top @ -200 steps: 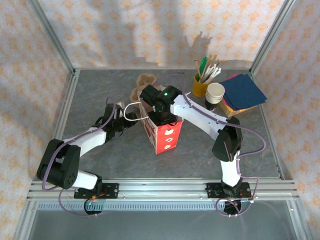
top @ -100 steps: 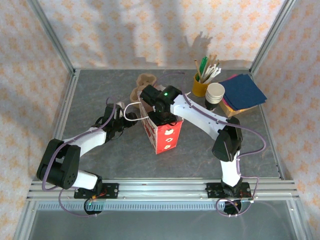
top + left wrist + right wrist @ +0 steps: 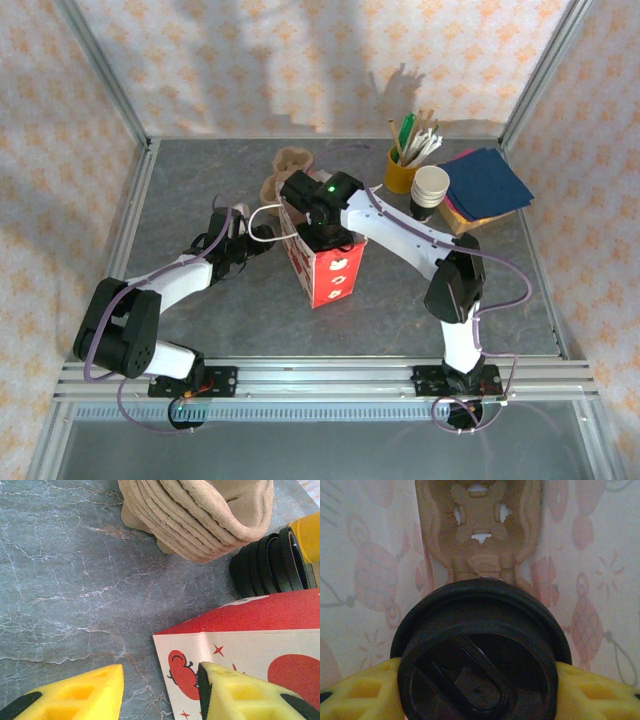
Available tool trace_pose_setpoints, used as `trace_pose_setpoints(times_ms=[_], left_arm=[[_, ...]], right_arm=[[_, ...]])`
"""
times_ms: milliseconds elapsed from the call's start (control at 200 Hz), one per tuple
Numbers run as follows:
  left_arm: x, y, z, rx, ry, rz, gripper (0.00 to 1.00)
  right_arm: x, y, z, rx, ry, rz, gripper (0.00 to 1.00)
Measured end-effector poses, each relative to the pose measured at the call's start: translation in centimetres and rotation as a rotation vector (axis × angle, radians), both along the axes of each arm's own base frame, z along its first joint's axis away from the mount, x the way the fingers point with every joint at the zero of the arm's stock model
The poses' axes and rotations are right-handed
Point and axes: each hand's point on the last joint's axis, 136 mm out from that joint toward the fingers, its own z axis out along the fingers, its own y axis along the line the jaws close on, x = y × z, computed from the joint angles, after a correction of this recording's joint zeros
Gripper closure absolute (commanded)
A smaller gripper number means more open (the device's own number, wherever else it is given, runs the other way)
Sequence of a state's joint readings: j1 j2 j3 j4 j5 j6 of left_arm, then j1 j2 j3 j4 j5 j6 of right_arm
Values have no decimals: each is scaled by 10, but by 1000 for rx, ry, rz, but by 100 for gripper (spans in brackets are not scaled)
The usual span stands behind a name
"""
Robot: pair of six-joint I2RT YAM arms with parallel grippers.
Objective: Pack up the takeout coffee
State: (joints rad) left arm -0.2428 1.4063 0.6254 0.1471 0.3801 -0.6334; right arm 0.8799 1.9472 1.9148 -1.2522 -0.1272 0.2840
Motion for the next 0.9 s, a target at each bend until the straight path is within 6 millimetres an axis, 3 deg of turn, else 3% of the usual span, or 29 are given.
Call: trace_pose_setpoints(times_ms=[901], left_arm=[[0,0,0,0,0,0,55]], right_arm=[[-2,-2,-2,-1,2,-2,61]])
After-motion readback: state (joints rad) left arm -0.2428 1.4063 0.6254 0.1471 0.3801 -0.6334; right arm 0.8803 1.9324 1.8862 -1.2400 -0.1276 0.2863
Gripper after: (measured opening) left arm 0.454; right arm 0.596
